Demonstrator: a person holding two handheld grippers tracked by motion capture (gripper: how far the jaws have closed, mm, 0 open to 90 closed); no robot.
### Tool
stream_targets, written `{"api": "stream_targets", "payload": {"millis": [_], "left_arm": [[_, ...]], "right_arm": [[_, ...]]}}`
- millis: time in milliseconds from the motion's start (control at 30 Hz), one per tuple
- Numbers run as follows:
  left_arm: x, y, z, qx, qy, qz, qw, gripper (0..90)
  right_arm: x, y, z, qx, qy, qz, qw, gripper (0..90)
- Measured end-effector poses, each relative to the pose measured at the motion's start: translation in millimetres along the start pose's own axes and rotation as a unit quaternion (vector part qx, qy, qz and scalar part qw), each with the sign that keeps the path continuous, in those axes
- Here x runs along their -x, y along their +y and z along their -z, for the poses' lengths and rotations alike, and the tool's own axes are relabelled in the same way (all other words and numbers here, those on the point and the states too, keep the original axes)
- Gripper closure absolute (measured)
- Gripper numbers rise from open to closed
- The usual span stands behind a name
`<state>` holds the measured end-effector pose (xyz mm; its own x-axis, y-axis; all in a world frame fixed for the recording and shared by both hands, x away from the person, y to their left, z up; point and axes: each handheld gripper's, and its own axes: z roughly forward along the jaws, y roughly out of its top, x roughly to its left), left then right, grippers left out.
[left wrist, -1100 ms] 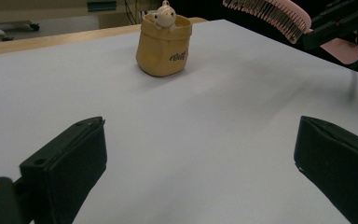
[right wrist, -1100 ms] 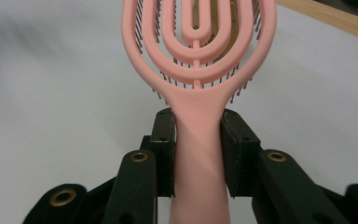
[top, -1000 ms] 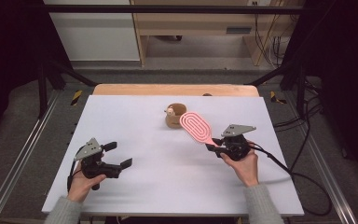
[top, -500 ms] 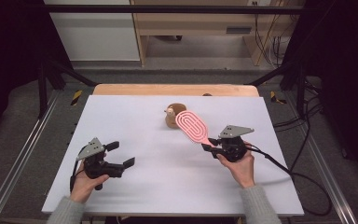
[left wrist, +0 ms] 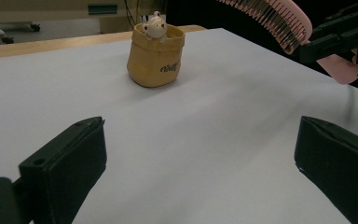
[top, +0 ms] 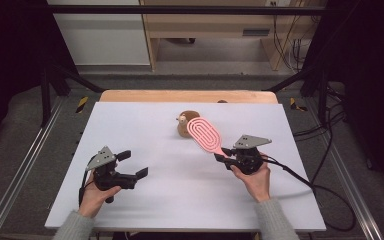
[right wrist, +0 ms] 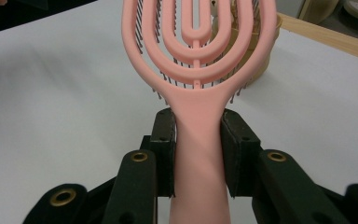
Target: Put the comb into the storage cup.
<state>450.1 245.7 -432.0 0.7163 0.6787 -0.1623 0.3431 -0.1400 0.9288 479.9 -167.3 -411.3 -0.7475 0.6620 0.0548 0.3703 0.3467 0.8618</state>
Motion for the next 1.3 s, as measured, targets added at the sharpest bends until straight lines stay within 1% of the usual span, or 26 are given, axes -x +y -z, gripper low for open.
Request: {"api": "stream_targets", "payload": {"millis": [400,733,900,1033,1200,1300], "left_arm": [[1.1,6.7,-6.4,0.003,-0.002,0.010,0.9999,2.1],[7.6,17.5,-17.7,0.009,-0.015,0.015,0.9997,2.1],[11.7,19.8,-24.8,0.007,-0.022,0.015,0.9996,2.1],[13.6,21.2,-29.8,0.010,-0.025,0.020,0.9994,2.1],[16.2,23.3,-35.4,0.008,-0.029,0.019,0.9994,2.1],[17.0,23.8,-37.9,0.008,-0.030,0.020,0.9993,2.1]], "right_arm": [[-3.7,-2.1,3.4,0.009,-0.004,-0.008,0.9999,69.2],[-10.3,-7.2,2.5,0.014,-0.012,-0.015,0.9997,69.2],[-11.1,-8.5,3.0,0.015,-0.013,-0.017,0.9997,69.2],[-10.6,-10.3,2.7,0.013,-0.014,-0.021,0.9996,69.2],[-9.6,-13.1,2.6,0.012,-0.016,-0.025,0.9995,69.2],[-10.1,-14.6,3.0,0.010,-0.021,-0.023,0.9995,69.2]]}}
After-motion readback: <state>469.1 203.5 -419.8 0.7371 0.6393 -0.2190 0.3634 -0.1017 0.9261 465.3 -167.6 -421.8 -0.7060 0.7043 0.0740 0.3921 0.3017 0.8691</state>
